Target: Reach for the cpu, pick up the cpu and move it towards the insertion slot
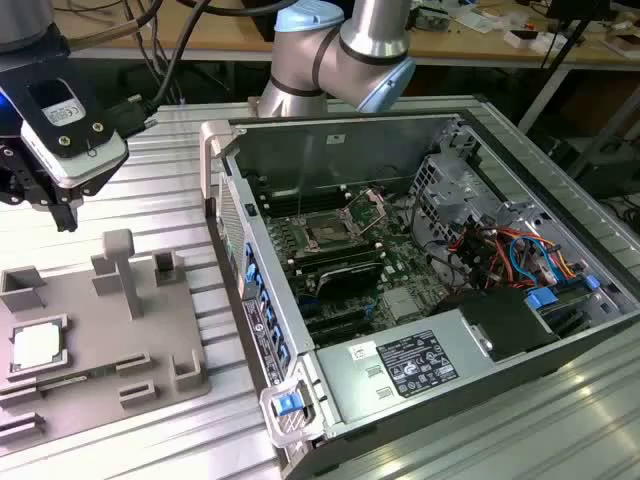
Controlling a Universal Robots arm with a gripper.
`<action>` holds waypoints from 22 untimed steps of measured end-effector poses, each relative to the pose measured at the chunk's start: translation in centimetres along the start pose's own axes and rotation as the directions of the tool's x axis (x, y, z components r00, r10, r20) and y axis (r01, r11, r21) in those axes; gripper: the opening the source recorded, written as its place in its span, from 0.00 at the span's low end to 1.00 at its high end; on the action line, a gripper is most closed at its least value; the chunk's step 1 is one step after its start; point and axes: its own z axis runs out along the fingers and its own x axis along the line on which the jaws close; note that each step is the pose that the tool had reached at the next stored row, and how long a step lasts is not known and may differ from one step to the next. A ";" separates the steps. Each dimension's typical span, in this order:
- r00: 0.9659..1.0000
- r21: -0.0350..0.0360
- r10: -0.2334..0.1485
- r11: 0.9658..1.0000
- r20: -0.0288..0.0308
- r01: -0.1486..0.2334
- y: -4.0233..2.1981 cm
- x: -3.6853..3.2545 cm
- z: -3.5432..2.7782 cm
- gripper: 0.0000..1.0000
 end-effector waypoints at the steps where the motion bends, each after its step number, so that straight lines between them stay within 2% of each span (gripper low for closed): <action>1: 1.000 0.000 0.000 1.000 0.000 0.000 0.00 0.00 0.00 0.11; 6: 1.000 0.000 0.000 1.000 0.000 0.000 0.01 0.20 0.00 0.11; 12: 1.000 0.000 0.000 1.000 0.000 0.000 0.02 1.14 0.03 0.11; 18: 1.000 0.000 0.000 1.000 0.000 0.000 0.02 1.23 0.04 0.11; 22: 1.000 0.000 0.000 1.000 0.000 0.000 0.03 1.55 0.04 0.11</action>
